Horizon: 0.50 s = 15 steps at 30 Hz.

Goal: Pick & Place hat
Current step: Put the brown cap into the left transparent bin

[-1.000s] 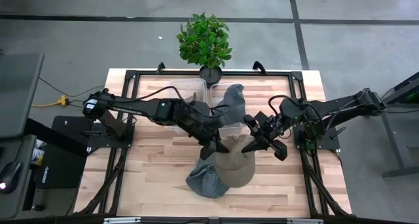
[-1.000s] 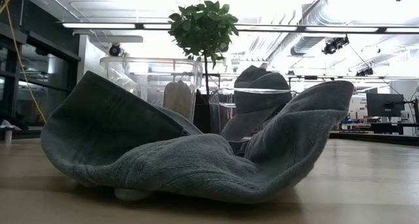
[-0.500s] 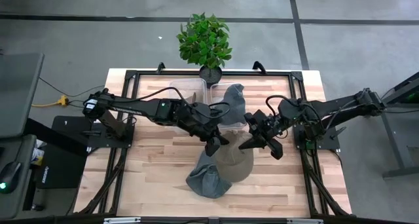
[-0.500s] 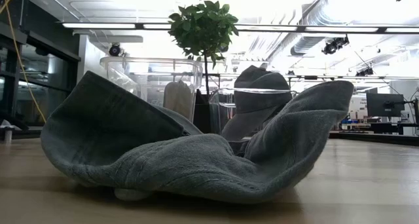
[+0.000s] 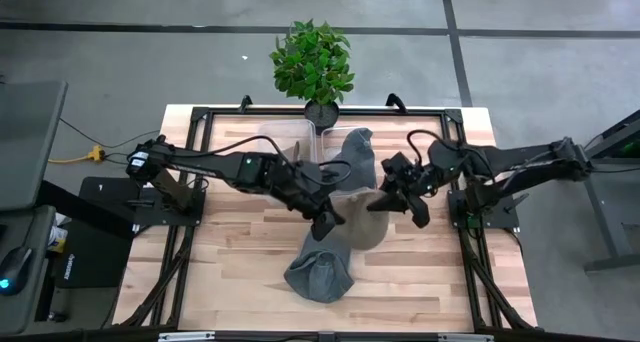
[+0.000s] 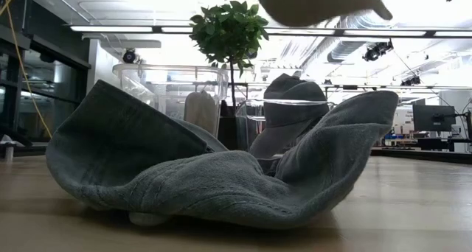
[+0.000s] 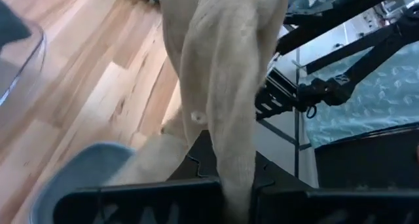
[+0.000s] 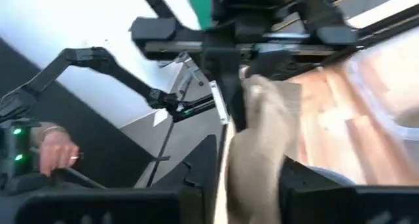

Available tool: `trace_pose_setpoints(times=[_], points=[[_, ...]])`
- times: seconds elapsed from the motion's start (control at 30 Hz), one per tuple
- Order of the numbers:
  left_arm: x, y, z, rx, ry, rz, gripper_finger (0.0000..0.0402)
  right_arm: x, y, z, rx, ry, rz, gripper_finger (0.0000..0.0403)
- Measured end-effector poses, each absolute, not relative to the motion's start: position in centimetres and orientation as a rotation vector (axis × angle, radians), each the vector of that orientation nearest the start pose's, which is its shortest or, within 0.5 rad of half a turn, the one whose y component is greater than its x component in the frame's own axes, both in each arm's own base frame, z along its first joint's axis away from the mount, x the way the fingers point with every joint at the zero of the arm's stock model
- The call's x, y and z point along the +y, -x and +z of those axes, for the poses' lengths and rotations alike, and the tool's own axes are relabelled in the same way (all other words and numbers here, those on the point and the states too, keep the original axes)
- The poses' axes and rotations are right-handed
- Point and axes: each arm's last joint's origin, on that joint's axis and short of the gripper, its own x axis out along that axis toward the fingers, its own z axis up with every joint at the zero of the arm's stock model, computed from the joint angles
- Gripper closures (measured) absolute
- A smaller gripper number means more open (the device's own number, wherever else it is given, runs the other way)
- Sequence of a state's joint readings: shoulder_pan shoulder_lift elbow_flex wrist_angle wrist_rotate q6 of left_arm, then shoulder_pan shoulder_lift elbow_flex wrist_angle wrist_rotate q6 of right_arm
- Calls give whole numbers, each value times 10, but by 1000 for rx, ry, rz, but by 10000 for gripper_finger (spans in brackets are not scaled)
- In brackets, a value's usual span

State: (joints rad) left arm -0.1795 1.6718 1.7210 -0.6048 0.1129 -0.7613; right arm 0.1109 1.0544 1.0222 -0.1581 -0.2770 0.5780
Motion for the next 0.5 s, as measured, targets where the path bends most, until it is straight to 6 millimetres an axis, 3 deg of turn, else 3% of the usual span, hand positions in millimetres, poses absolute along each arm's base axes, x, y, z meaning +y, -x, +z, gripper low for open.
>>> trace_pose_setpoints(times=[0.23, 0.5], points=[[-70, -362, 384, 627, 757, 89, 401, 19, -201, 371, 299, -554, 116, 303], [-63, -363, 385, 498, 860, 318, 401, 18, -182, 370, 296, -504, -106, 310]])
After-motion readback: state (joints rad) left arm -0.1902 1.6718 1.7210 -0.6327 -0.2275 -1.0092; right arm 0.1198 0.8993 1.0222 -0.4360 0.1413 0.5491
